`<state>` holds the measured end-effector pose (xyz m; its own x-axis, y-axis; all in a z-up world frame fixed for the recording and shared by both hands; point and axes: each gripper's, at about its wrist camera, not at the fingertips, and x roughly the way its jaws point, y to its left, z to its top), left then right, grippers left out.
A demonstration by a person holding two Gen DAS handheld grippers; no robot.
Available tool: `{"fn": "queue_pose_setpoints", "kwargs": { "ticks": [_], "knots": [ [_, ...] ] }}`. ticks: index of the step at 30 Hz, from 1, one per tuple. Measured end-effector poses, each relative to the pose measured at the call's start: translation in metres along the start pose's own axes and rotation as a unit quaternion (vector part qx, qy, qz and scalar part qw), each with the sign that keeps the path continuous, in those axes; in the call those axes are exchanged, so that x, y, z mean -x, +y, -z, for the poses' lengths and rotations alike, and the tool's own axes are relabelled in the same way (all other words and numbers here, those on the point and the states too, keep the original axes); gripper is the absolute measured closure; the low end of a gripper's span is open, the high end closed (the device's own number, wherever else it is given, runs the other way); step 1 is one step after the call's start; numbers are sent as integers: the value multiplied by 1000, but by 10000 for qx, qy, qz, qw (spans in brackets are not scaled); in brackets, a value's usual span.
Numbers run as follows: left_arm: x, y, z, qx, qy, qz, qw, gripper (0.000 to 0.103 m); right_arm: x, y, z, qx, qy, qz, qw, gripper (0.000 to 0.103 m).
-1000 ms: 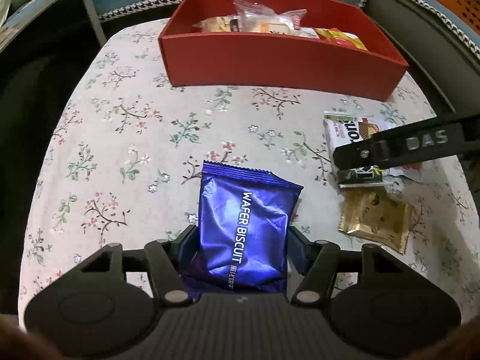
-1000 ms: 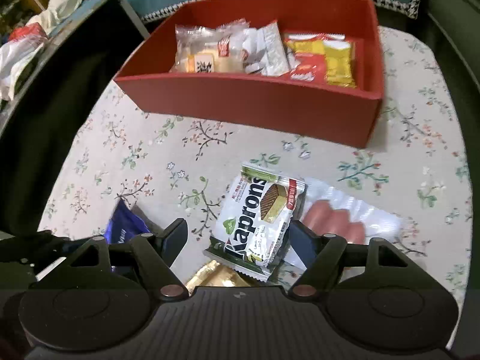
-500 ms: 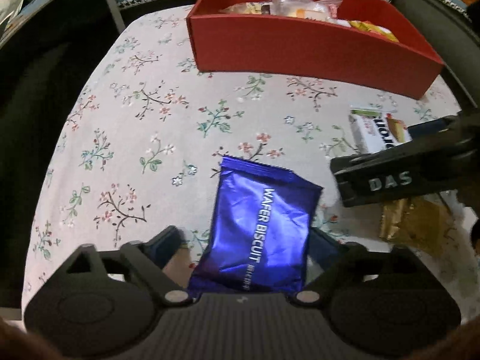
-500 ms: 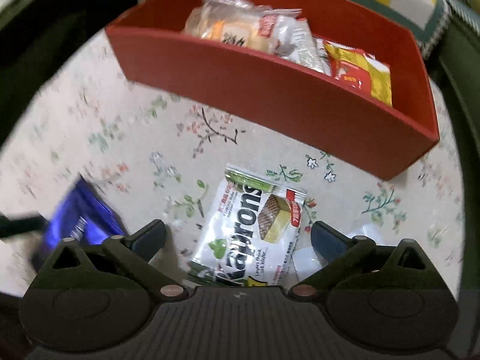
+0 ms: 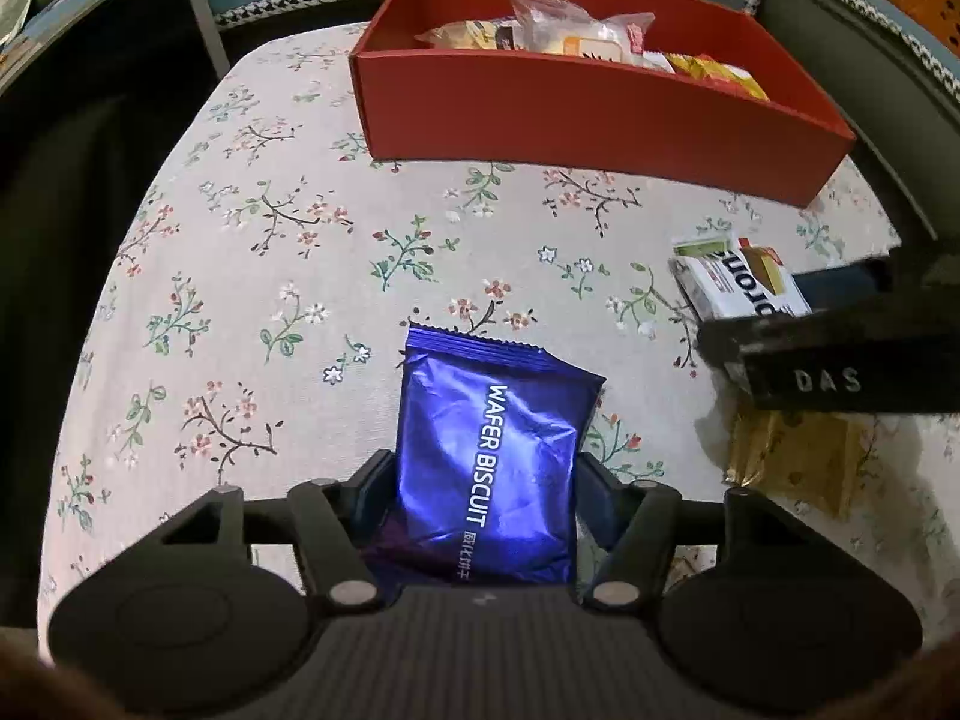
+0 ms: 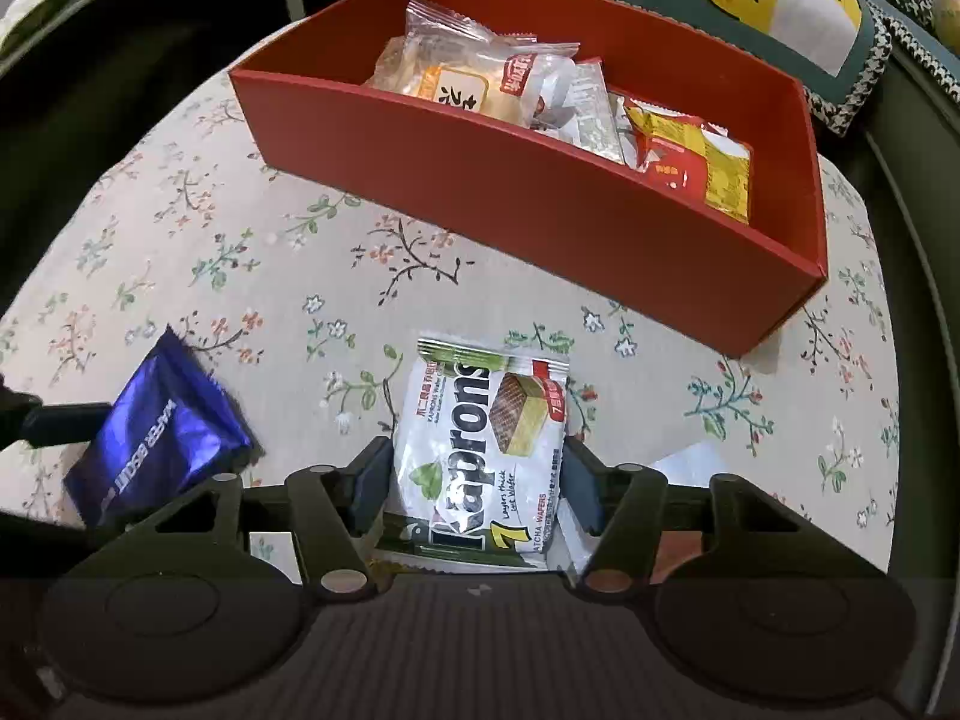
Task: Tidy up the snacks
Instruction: 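Grasp the white Kapronos wafer packet with the right tool while the left tool holds the biscuit, then lift and carry the biscuit and Kapronos packets in both tools over the red box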
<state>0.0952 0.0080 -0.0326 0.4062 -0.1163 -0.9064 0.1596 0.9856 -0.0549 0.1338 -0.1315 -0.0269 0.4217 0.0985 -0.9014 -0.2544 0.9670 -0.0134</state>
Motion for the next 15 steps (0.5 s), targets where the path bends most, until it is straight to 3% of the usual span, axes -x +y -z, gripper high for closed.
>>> {"fn": "queue_pose_setpoints", "kwargs": {
  "ticks": [15],
  "knots": [
    [18, -6, -9, 194, -310, 201, 9991, 0, 44, -9, 13, -154, -501, -192, 9984, 37]
  ]
}}
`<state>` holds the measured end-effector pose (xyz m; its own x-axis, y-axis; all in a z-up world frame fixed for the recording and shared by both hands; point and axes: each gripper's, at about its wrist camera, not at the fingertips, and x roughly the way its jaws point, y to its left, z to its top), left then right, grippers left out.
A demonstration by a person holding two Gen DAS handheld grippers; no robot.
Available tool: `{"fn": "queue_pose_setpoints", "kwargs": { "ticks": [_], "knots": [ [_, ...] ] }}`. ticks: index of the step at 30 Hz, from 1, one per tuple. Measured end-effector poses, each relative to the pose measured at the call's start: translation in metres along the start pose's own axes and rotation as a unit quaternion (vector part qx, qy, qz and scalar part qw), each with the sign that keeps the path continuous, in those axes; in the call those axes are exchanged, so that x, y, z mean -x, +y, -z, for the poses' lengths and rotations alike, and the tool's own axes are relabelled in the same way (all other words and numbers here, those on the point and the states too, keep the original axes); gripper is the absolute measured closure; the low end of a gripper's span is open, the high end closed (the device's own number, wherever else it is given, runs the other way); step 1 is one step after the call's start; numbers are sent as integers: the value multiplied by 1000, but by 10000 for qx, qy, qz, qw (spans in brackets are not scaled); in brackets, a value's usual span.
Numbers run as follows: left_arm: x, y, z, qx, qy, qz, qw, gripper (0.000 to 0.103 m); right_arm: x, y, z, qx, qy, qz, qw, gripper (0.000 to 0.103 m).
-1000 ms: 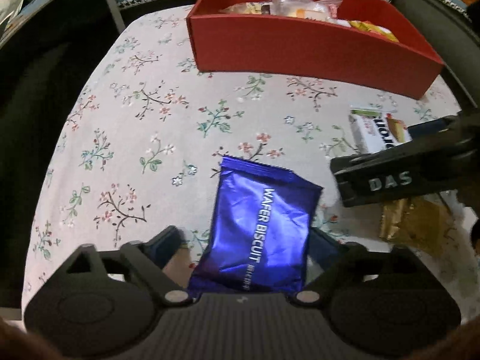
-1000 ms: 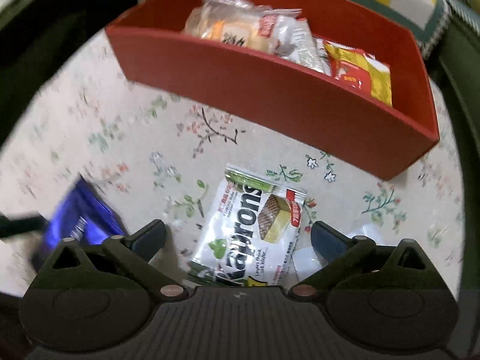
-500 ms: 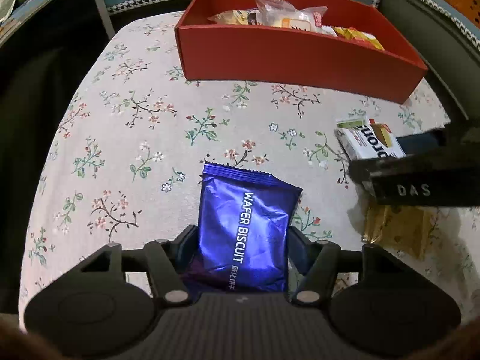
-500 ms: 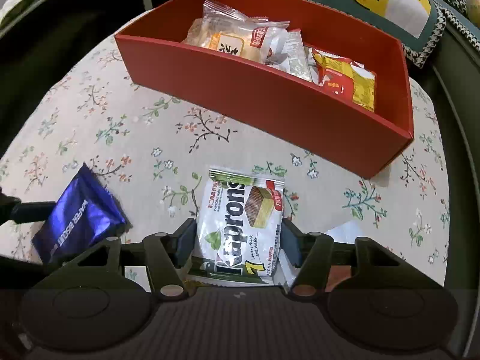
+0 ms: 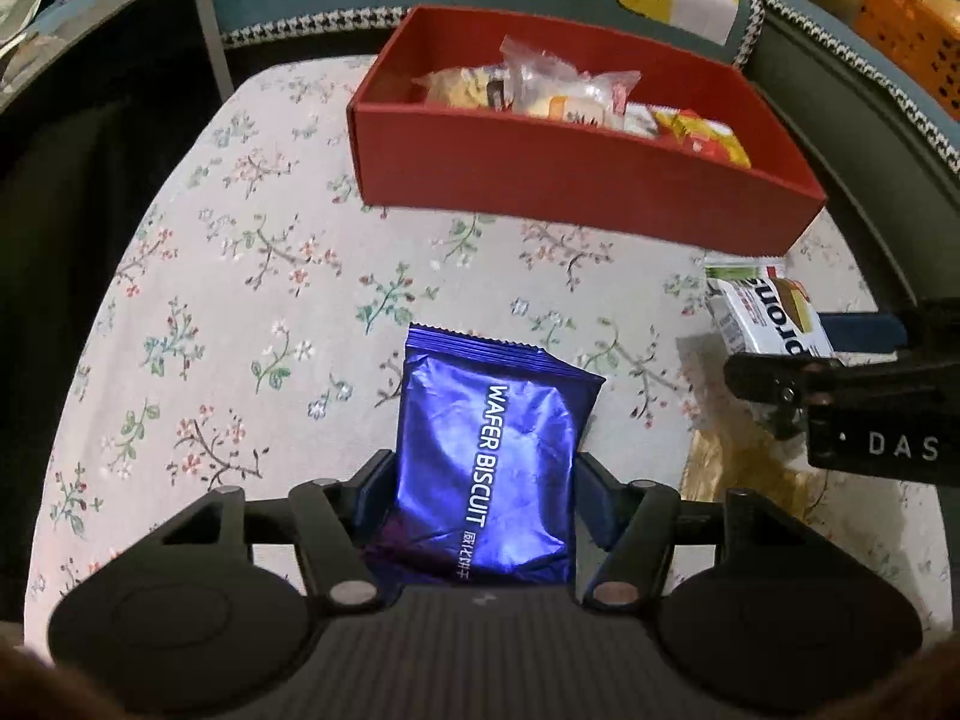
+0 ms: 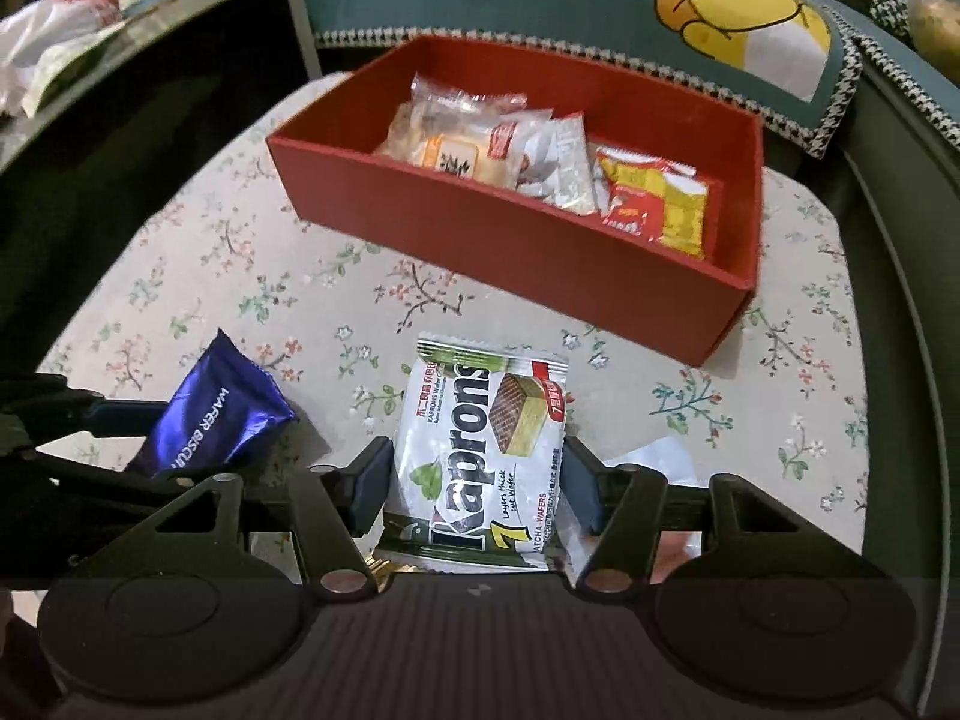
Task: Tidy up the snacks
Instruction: 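Lift and carry the biscuit and Kapronos packets in both tools over the red box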
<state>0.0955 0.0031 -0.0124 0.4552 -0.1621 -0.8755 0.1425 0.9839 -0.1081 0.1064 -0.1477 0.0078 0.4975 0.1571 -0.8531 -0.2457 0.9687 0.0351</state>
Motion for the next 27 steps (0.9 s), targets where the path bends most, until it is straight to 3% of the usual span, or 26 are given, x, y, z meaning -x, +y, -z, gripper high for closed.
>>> {"fn": "queue_pose_setpoints", "kwargs": {
  "ticks": [27],
  "knots": [
    [22, -30, -15, -244, -513, 21, 9984, 0, 41, -15, 29, -254, -357, 326, 9985, 37]
  ]
}}
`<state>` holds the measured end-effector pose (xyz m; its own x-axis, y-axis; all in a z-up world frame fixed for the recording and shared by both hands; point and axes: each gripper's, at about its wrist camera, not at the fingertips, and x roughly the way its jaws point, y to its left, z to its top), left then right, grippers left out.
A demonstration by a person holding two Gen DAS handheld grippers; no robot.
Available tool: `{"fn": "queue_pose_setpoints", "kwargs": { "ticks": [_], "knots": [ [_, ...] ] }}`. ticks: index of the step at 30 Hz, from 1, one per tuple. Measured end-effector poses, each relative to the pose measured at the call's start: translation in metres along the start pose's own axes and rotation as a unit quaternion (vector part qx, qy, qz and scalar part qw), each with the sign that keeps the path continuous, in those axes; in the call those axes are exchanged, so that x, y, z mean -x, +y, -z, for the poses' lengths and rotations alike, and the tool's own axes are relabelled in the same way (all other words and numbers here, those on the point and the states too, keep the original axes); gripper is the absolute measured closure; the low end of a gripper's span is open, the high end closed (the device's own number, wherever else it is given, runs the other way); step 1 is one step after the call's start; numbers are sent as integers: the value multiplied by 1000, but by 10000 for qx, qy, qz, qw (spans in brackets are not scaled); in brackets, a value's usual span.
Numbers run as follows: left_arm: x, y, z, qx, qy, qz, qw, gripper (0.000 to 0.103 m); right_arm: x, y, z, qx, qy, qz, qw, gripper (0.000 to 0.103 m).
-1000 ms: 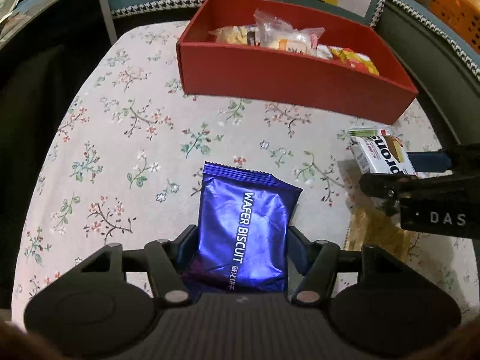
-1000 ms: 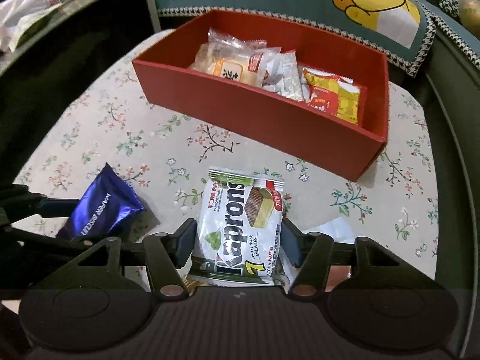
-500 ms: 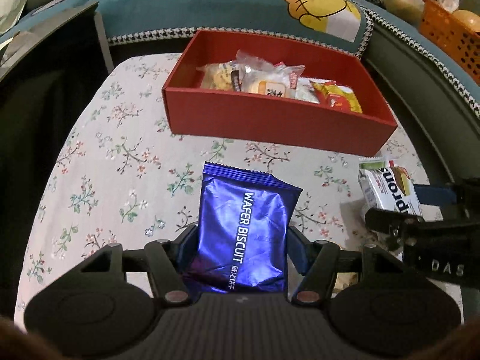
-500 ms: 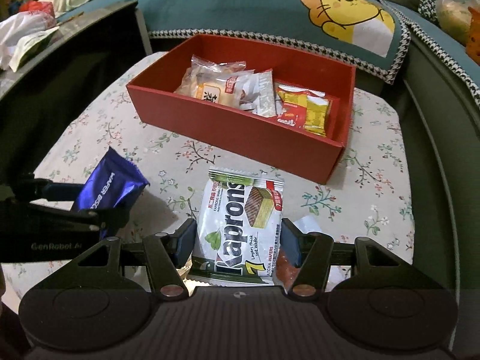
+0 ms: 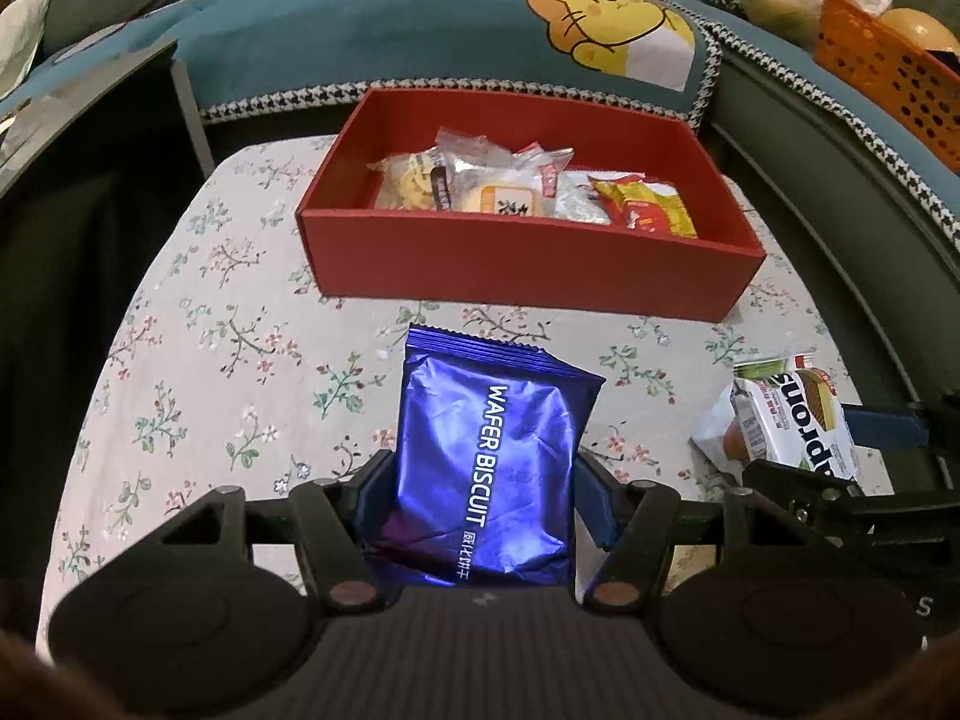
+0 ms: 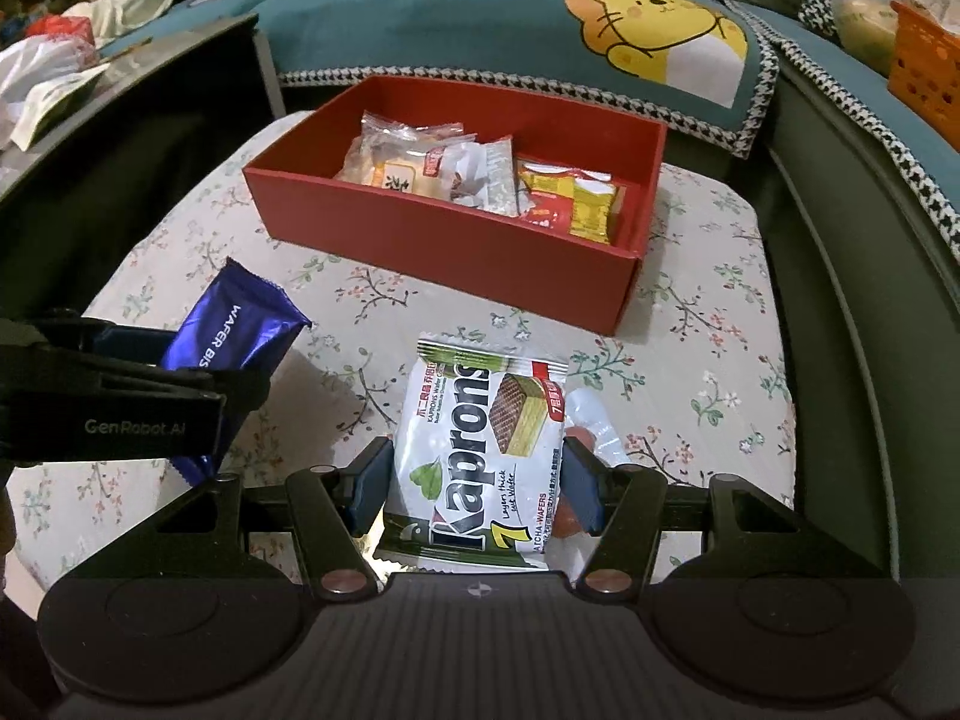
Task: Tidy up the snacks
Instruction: 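Lift and carry the biscuit and Kapronos packets in both tools over the red box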
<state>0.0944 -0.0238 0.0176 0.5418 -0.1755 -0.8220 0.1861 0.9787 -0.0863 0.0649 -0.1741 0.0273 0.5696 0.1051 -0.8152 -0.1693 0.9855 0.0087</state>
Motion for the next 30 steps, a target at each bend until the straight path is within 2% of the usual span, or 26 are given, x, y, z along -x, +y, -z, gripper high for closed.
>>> {"fn": "queue_pose_setpoints", "kwargs": {
  "ticks": [14, 18, 20, 23, 27, 30],
  "knots": [
    [8, -14, -10, -135, -257, -21, 9996, 0, 18, -1, -1, -74, -318, 42, 9995, 37],
    [7, -17, -15, -164, -303, -51, 9994, 0, 20, -4, -5, -95, -387, -30, 9992, 45],
    [5, -18, -16, -171, -284, -57, 9994, 0, 16, -6, -7, -124, -319, -78, 9994, 52],
    [2, -19, -15, -188, -226, -48, 9996, 0, 8, -10, -6, -166, -174, -57, 9997, 52],
    [-2, -14, -13, -139, -81, 0, 9999, 0, -3, -19, 2, -215, 149, 3, 9997, 41],
    [-3, -10, -9, -146, -17, 33, 9999, 0, -7, -22, 13, -129, 348, 9, 9993, 40]
  ]
}}
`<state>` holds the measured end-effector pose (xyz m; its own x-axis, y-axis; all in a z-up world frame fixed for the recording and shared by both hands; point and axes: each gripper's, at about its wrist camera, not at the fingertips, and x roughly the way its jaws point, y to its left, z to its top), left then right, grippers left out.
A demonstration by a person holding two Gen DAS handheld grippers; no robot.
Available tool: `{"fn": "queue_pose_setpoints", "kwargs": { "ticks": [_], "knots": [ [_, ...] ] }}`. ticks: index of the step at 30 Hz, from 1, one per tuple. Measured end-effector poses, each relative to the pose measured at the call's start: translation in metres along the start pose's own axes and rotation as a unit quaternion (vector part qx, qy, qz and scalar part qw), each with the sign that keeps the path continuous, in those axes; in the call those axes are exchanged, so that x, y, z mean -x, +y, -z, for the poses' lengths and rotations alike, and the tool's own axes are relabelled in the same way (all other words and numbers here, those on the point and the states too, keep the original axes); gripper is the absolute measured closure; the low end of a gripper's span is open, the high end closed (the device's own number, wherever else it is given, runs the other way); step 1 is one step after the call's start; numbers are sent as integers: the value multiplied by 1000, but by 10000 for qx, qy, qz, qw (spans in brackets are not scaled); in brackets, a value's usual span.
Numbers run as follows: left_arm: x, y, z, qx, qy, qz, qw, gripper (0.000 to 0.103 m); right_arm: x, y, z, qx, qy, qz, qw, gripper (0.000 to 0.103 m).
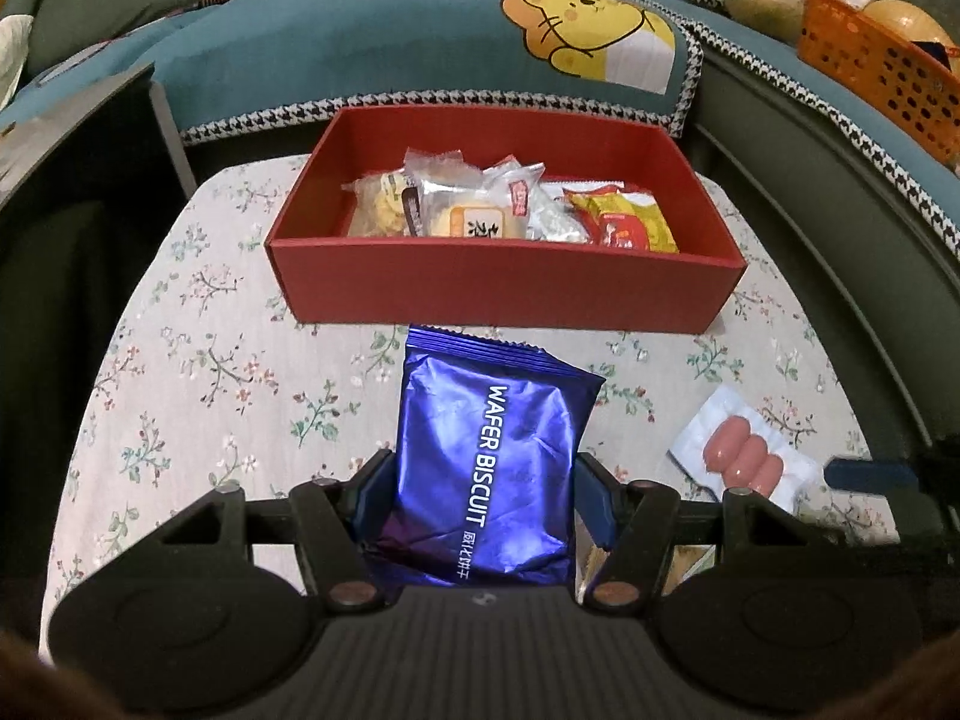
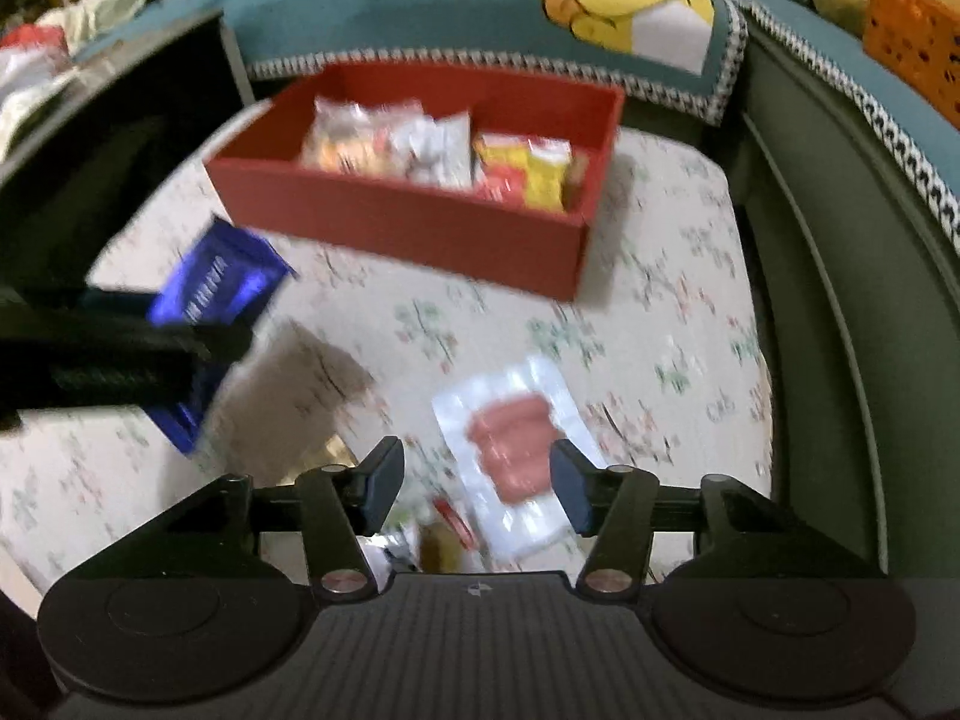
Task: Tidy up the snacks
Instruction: 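Lift and carry the biscuit and Kapronos packets in both tools over the red box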
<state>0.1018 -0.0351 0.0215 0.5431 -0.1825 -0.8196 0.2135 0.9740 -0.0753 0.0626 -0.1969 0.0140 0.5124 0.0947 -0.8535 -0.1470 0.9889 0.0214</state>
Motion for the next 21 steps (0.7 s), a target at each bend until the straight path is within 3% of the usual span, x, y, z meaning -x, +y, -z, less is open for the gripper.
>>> {"fn": "queue_pose_setpoints", "kwargs": {
  "ticks": [1, 3, 4, 8, 10, 11, 13, 21],
  "knots": [
    [1, 2, 1, 4, 10, 32, 10000, 0, 0, 1, 5, 98, 76, -84, 9999, 37],
    [2, 3, 3, 4, 31, 83, 10000, 0, -1, 7, 15, 353, 188, -258, 9989, 18],
    [2, 4, 4, 1, 44, 97, 9999, 0, -4, 10, 19, 465, 256, -291, 9982, 17],
    [1, 3, 5, -14, 99, 127, 9999, 0, -31, 17, 27, 699, 656, -263, 9951, 18],
    [1, 2, 6, -29, 110, 133, 9998, 0, -39, 19, 27, 697, 775, -242, 9943, 27],
    [1, 2, 6, -36, 112, 145, 9998, 0, -39, 20, 27, 701, 761, -221, 9944, 27],
    [0, 1, 6, -43, 124, 170, 9998, 0, -36, 19, 28, 629, 746, -365, 9946, 38],
    [2, -4, 5, -126, 62, 160, 9998, 0, -14, 9, 25, 407, 344, -247, 9983, 38]
  ]
}}
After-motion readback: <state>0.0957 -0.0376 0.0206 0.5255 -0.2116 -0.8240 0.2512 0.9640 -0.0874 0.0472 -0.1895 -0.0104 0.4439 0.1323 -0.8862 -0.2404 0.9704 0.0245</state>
